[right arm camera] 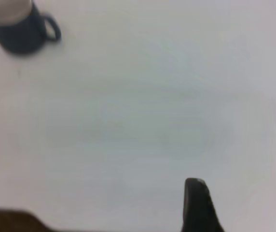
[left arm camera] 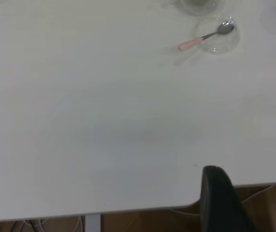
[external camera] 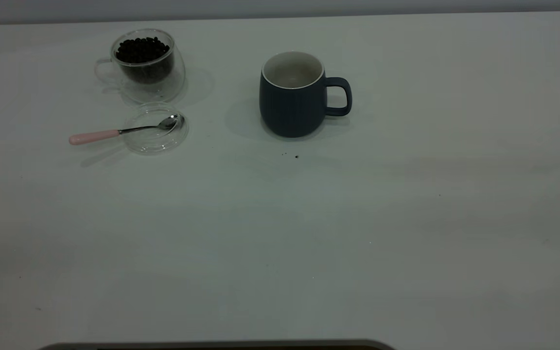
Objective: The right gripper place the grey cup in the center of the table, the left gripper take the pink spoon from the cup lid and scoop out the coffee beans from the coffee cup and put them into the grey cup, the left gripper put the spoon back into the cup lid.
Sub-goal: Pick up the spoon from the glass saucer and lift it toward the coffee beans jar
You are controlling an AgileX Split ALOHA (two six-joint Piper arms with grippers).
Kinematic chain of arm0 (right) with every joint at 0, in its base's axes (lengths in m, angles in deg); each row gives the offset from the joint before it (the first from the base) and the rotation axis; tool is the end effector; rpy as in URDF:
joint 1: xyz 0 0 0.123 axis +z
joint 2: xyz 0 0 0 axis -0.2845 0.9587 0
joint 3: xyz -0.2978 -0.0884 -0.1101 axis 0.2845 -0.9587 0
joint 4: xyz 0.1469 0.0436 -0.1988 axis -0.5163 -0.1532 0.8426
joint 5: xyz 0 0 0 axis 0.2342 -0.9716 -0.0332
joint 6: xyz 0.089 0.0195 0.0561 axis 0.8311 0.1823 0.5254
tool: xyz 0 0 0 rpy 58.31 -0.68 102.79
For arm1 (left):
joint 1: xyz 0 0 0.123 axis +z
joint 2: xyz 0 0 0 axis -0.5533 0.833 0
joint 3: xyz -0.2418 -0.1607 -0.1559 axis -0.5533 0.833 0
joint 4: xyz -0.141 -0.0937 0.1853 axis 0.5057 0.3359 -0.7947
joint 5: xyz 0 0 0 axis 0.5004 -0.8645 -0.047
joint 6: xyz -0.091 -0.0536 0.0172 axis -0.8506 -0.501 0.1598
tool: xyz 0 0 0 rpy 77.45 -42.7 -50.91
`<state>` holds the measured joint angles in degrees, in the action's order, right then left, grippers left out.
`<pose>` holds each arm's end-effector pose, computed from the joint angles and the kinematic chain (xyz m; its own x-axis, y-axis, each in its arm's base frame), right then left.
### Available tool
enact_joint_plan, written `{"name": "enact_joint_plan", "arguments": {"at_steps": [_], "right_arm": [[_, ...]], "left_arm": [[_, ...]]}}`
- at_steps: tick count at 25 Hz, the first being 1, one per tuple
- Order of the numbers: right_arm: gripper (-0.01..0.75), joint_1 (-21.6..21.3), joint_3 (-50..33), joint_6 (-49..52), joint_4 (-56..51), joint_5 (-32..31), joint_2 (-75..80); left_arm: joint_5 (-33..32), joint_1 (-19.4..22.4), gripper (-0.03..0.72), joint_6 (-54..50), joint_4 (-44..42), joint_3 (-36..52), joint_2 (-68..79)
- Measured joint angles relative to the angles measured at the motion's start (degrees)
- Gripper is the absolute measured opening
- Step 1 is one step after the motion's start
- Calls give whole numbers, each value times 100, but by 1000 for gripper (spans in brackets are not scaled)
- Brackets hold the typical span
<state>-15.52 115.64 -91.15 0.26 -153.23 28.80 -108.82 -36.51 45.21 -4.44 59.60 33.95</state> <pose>-0.0305 0.0049 0.2574 -0.5663 -0.0302 -0.8237 -0.0711 0.9974 0.0124 -0.0412 0.0020 0.2573 -0.5204 0.0498 -0.8525 0.0631 0.9978 0.0198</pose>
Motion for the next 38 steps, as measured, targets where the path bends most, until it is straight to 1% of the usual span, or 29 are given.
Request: {"name": "enact_joint_plan", "arguments": {"at_steps": [4,38], "right_arm": [[496,-62,0,-4,11,-12,-55],[496,-32,0,-15,2,-14,-62]], "left_arm": [[0,0,370,13,0,0,0],[0,0,370,-11,-56,0,0]]}}
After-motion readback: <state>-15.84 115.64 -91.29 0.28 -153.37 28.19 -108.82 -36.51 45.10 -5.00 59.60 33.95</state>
